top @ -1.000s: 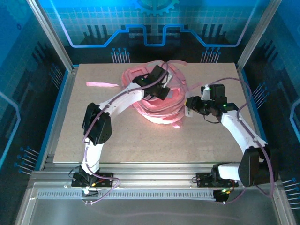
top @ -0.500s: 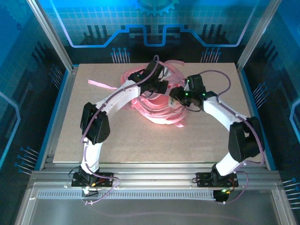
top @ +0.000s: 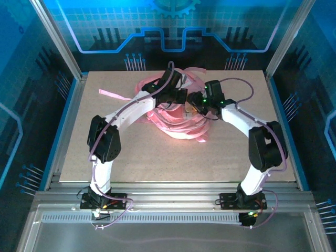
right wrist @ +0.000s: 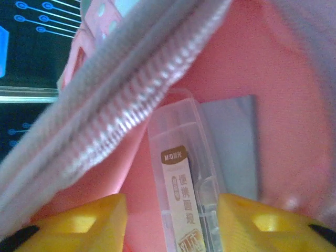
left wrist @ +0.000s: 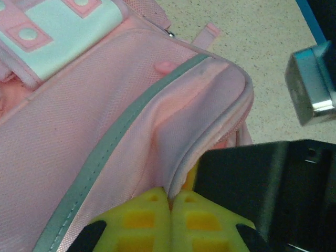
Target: Pack books, pencil case, and school supplies into a backpack
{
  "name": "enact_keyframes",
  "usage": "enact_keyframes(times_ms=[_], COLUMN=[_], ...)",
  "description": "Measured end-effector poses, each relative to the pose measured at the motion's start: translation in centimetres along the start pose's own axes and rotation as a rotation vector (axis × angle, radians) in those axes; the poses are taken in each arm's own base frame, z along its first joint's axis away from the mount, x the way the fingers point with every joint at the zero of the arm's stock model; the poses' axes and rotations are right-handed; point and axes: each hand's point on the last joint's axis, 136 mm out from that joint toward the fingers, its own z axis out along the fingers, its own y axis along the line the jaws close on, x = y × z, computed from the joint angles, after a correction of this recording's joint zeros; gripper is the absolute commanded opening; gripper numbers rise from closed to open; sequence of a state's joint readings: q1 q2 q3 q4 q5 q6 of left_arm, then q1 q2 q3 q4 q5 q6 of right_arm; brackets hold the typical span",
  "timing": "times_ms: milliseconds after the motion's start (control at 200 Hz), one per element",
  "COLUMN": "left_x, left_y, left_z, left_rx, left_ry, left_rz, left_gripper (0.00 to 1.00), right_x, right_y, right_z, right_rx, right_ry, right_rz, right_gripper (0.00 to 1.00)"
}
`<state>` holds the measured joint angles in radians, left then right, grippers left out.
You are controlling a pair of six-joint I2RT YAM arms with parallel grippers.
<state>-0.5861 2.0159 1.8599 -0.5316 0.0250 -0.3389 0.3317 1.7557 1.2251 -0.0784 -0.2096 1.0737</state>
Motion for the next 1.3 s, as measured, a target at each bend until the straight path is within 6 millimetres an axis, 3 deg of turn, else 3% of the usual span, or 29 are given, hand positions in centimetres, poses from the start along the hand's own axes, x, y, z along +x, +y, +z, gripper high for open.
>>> enact_keyframes(times_ms=[180,335,435,545,685,790,1086,1201,1301], left_x=[-0.1,-0.3,0.0,0.1,0.3,0.7,0.7,0.6,0.7], left_y=[-0.3,-0.5,-1.3,-2.5,-4.6,-6.0,-6.9,-7.0,-7.2], left_z=[-0.1,-0.2,-0.3,-0.8,-1.5,-1.5,-1.5,-1.5,-1.5], left_rx=[0.001,0.002,0.016,0.038,0.072,0.097,0.117,0.121,0.128], left_ry=[-0.007,-0.011,-0.007,-0.012,-0.021,-0.026,-0.037,-0.04,-0.036], left_rz=[-0.003,-0.021,-0.033,-0.051,-0.051,-0.053,-0.064,-0.071,-0.072], left_gripper=[0.0,0.0,0.0,0.0,0.0,0.0,0.0,0.0,0.0], right_x=[0.4,0.3,0.7,1.0,1.4,1.6,4.8,5.4,5.5], right_y=[0.7,0.7,-0.1,-0.8,-1.0,-1.5,-4.4,-5.3,-4.8], right_z=[2.3,2.3,0.9,-2.1,-6.2,-7.8,-9.5,-9.1,-8.0], right_rx=[-0.08,-0.089,-0.034,0.032,0.078,0.091,0.124,0.133,0.09], right_ry=[0.032,0.023,0.013,-0.009,-0.033,-0.034,0.038,0.058,0.069], right_rz=[0.042,0.022,-0.039,-0.137,-0.26,-0.306,-0.343,-0.333,-0.322], right_gripper=[0.33,0.43,0.48,0.51,0.42,0.38,0.4,0.39,0.36])
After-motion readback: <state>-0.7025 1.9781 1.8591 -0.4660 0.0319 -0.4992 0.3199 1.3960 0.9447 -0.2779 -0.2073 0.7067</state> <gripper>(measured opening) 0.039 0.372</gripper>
